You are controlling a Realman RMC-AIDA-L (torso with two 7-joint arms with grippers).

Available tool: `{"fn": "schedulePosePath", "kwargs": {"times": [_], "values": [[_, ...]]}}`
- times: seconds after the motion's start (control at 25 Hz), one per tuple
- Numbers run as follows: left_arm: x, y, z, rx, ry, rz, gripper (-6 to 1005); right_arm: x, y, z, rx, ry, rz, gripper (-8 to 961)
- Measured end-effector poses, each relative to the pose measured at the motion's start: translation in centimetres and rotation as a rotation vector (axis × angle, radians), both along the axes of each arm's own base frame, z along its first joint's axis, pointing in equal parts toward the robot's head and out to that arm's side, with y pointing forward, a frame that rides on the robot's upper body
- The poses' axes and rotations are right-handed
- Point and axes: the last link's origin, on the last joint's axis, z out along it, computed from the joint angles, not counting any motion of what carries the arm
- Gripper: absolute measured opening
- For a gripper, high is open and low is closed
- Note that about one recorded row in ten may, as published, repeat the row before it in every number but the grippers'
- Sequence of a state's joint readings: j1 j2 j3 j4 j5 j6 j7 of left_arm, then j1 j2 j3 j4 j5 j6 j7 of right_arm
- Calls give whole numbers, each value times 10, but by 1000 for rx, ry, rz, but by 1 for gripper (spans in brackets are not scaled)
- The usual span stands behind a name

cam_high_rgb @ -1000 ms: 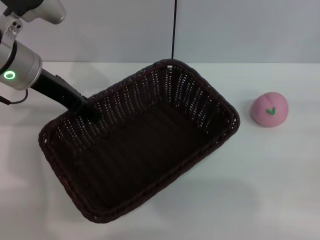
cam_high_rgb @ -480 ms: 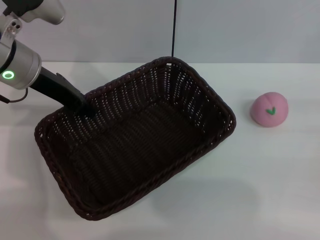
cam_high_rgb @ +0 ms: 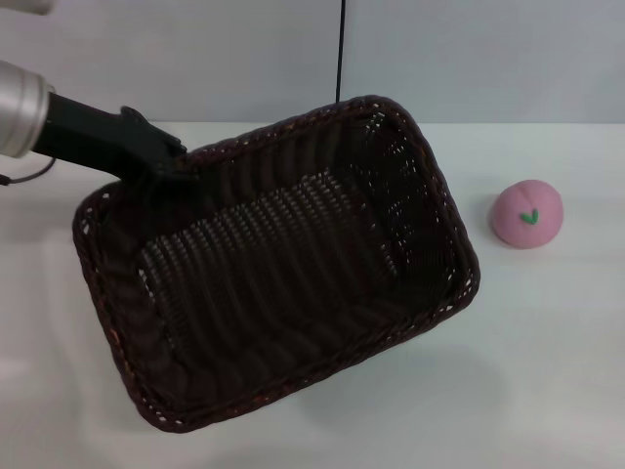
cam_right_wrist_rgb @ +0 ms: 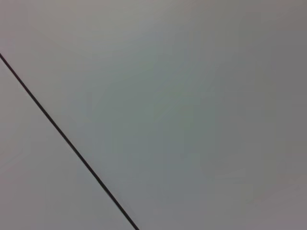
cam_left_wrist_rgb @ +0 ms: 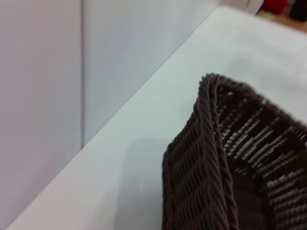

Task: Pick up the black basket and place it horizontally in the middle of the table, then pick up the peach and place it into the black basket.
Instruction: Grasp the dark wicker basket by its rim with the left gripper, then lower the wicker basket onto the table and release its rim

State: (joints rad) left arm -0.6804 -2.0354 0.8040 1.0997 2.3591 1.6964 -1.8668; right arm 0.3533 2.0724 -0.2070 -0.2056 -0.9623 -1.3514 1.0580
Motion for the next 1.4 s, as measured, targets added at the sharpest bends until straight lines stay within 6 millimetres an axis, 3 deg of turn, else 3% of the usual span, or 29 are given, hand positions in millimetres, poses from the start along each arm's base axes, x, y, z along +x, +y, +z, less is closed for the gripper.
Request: {"fn": "schedulePosePath", "kwargs": {"times": [0.32, 0.68, 0.72, 0.96, 1.4], "values": [[14, -3, 25, -41, -34, -155, 198, -1, 1, 0, 0, 4, 4, 461], [42, 1, 27, -86, 3, -307, 203, 0, -1, -6, -8, 24, 2, 460], [51, 3, 23, -112, 9, -350, 203, 0, -2, -7, -9, 30, 1, 459], [60, 3, 5, -170, 19, -415, 206, 1, -4, -11, -15, 44, -1, 459], [58, 10, -23, -189, 12, -432, 212, -1, -3, -13, -25, 49, 4, 472]]}}
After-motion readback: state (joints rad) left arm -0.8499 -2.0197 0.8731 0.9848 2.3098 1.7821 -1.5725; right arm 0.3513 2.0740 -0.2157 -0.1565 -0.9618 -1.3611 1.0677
